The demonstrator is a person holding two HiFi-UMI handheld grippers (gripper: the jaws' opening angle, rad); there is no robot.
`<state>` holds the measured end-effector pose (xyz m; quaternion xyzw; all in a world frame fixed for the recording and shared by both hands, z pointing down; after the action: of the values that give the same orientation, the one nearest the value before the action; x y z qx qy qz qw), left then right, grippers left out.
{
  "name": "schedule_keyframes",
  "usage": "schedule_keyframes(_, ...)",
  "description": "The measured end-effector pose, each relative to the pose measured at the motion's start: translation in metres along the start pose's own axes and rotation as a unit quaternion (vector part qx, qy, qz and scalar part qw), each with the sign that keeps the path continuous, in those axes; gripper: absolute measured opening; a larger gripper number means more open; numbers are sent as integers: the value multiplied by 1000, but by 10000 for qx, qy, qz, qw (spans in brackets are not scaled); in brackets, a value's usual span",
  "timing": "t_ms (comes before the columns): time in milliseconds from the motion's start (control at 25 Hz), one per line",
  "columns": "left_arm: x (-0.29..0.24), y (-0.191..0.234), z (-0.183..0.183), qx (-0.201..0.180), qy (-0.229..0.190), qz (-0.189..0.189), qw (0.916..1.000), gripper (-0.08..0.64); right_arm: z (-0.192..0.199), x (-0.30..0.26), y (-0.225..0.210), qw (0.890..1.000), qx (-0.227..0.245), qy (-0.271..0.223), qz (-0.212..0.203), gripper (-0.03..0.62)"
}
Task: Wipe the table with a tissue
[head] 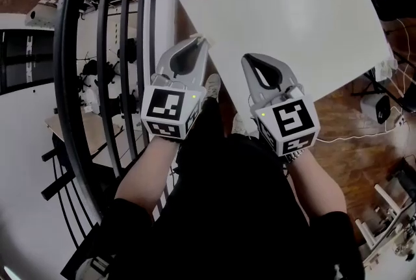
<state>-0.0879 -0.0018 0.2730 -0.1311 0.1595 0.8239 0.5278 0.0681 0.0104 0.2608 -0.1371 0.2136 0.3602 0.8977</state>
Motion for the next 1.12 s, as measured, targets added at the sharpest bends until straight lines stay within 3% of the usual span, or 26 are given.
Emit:
schedule_keyframes(640,60,-91,-7,-208,-341,255,9989,37,3,74,24,9981,316,-534,8,-8)
schedule_keyframes(1120,92,-128,-3,-273,-489,217,9982,38,8,108,37,9957,523,-758,-112,-8)
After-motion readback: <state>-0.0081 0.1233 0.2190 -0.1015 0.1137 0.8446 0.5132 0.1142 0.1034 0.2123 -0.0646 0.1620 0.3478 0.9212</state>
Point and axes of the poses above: the fingertips, and each gripper's own axes: x backward along the fingers, y to its left, z out of its underside, the point moved 7 cm from there along x, backward along the fingers, and after that the axes turned 2 degrees about x, right-handed, at the moved point
